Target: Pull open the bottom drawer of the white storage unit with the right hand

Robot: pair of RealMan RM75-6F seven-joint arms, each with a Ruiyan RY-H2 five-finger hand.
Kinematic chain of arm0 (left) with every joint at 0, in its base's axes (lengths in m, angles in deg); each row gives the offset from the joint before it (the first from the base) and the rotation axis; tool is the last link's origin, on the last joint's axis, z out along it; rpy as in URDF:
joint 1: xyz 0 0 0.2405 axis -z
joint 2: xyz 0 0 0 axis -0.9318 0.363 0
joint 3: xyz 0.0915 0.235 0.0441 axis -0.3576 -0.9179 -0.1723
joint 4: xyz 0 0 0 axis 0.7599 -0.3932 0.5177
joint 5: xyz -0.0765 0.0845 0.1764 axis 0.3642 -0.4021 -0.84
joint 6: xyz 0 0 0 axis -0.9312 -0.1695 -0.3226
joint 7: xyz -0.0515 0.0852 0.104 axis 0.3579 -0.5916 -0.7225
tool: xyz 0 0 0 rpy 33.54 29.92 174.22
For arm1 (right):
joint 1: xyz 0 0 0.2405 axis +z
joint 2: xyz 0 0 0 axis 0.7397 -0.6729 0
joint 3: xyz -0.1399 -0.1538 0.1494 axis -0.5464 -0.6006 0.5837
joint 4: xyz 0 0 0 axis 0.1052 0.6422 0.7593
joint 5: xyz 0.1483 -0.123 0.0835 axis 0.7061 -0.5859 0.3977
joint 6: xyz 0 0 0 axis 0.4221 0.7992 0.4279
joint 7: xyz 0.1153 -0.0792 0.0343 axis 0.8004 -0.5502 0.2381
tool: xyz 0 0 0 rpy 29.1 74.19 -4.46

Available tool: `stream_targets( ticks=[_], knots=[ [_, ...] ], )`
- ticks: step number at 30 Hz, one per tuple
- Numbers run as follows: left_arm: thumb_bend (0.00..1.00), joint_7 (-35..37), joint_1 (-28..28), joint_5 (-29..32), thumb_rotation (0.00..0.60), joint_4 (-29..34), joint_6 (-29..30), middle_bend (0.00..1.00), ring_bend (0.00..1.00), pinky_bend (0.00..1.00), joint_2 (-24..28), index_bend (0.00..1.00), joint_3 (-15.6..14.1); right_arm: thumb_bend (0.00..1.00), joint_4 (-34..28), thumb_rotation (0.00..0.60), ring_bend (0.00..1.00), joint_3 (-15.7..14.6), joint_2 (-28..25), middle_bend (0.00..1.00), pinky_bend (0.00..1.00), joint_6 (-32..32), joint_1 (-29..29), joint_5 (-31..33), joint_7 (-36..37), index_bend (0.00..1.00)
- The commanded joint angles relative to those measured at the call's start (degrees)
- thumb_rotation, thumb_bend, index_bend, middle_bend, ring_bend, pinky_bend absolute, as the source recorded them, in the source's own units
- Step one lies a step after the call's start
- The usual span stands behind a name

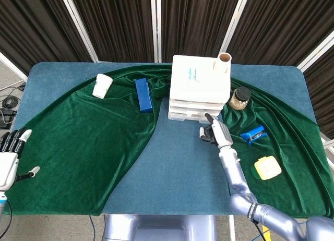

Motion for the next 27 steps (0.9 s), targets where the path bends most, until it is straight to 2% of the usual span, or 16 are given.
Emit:
stream_targets(
  ticks=[1,8,27],
  knots=[
    [0.08,0.0,0.0,0.0,0.6,0.0,0.0,0.0,0.0,0.0,0.0,0.0,0.0,0.54,1.2,0.6,0.95,-1.9,0.4,0.93,0.9,4.1,1.4,4.3,-8.8,0.27],
    [0.08,0.1,0.1,0.1,0.6,0.0,-0.2,0.0,0.0,0.0,0.1,0.0,0.0,0.54,1.8,0.6,0.95,-2.9,0.9,0.93,0.9,5.0,2.6,7.4,-13.1,0.28],
    [0.08,0.1,0.1,0.1,0.6,0.0,-0.3,0.0,0.0,0.0,0.1,0.0,-0.1,0.54,3.6,0.6,0.95,-4.2,1.7,0.93,0.9,3.9,5.0,9.9,-11.9,0.29]
  ],
)
